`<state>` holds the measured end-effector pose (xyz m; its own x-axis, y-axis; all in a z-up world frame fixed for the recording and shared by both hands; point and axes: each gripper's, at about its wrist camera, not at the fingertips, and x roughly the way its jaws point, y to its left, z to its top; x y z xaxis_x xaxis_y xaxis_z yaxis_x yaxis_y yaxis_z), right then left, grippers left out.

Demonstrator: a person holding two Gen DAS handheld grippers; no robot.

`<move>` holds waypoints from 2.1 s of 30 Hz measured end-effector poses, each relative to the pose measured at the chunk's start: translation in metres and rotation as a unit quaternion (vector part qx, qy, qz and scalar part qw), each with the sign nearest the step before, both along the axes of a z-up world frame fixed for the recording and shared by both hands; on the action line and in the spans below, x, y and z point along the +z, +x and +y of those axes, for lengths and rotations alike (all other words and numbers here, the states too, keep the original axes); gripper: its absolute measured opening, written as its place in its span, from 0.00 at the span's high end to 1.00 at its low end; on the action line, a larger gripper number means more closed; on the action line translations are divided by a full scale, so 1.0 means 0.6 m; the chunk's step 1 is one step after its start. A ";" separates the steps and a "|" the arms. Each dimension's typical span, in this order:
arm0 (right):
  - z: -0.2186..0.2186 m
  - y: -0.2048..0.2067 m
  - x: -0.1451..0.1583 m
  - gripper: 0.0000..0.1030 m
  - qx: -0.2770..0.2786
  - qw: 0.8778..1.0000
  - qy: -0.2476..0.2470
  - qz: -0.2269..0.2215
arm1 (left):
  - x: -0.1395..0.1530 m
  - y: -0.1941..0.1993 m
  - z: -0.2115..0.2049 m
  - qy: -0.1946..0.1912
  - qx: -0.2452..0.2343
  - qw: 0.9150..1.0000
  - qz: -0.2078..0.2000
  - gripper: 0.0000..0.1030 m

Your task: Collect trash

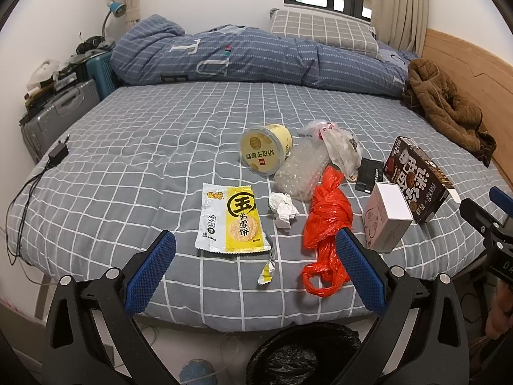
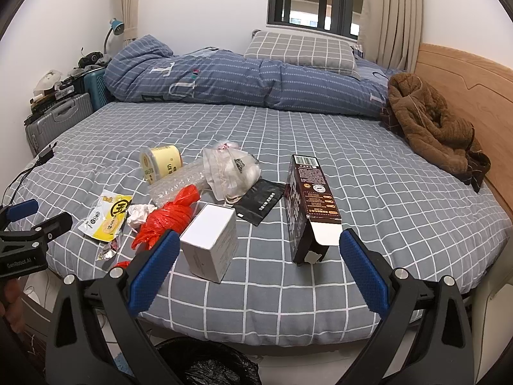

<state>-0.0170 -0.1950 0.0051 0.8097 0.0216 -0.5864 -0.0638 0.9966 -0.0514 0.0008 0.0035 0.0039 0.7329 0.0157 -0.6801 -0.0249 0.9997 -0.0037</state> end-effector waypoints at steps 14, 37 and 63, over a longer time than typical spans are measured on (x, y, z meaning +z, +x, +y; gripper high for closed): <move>0.003 0.001 0.000 0.07 0.003 1.000 0.000 0.000 | 0.003 -0.002 0.000 0.001 0.002 1.000 -0.001 0.06; -0.002 0.012 -0.001 0.07 -0.002 1.000 -0.009 -0.002 | -0.009 0.016 -0.031 0.010 -0.014 1.000 0.008 0.06; -0.111 0.196 -0.081 0.33 -0.049 0.994 0.000 0.097 | -0.119 0.178 -0.141 0.039 -0.065 0.994 0.085 0.14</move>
<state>0.1006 -0.2618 -0.0437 0.6801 -0.0526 -0.7312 0.0254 0.9985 -0.0483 0.1078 -0.0812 -0.0675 0.6074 -0.0152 -0.7942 0.1115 0.9916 0.0662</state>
